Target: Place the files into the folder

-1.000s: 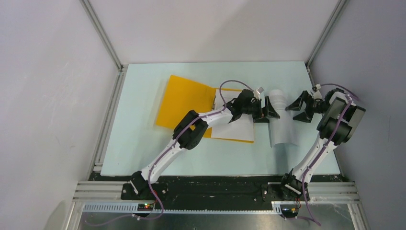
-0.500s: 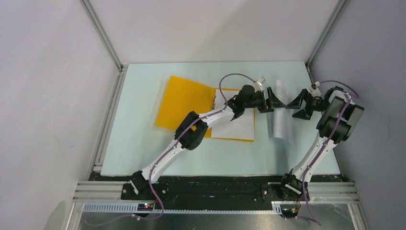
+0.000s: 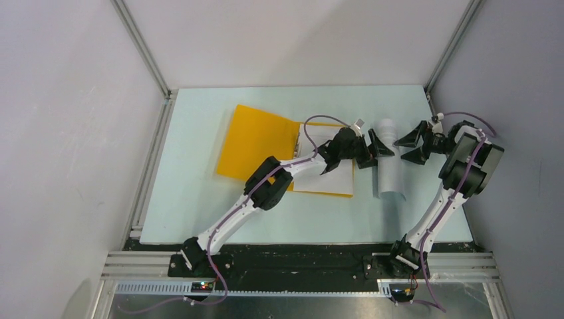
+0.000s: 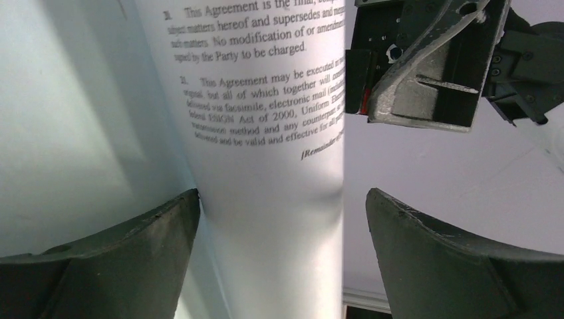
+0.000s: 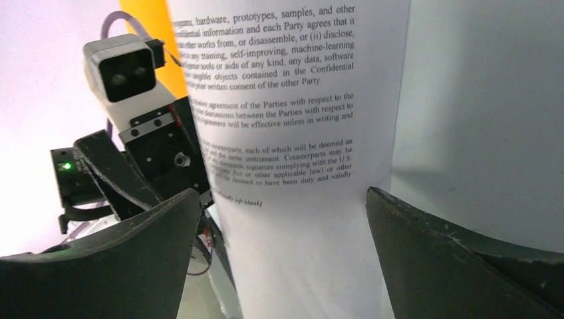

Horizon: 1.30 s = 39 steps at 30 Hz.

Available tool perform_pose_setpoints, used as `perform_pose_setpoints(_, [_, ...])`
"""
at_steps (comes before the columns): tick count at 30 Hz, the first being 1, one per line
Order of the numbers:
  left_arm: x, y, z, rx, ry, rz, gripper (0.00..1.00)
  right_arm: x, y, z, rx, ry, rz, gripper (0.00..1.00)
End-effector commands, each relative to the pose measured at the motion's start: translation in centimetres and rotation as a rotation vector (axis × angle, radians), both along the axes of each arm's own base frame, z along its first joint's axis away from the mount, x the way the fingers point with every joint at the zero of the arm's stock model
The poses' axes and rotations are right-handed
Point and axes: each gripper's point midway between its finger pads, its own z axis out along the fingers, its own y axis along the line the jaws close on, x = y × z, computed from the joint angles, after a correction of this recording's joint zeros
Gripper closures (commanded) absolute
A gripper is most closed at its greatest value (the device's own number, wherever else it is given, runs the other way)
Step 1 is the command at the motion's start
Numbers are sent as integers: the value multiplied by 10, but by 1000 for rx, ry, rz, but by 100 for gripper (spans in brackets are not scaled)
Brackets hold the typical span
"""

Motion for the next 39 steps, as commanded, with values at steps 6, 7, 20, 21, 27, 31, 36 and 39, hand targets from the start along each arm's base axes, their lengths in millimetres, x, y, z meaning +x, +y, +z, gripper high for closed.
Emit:
perform_pose_setpoints(6, [14, 32, 125, -202, -149, -8, 0, -15, -7, -6, 59, 65, -75, 1])
perform_pose_setpoints(7, [15, 33, 140, -236, -191, -13, 0, -16, -6, -8, 57, 70, -73, 1])
perform_pose_setpoints(20, [-22, 15, 132, -270, -317, -165, 0, -27, 26, -14, 209, 139, -32, 1])
perform_pose_setpoints(21, [-25, 17, 141, -287, -333, -184, 0, -27, 25, -16, 205, 142, -32, 1])
perform_pose_setpoints(27, [-35, 30, 206, -374, -494, -217, 0, -27, 23, -20, 189, 154, -38, 0])
perform_pose_setpoints(31, [-31, 36, 209, -348, -494, -183, 0, -27, 24, -19, 187, 161, -42, 1])
perform_pose_setpoints(36, [-14, 35, 155, -205, -370, -119, 0, -26, 23, -19, 176, 164, -42, 1])
perform_pose_setpoints(39, [-4, 35, 119, -117, -301, -81, 1, -27, 25, -20, 163, 168, -34, 1])
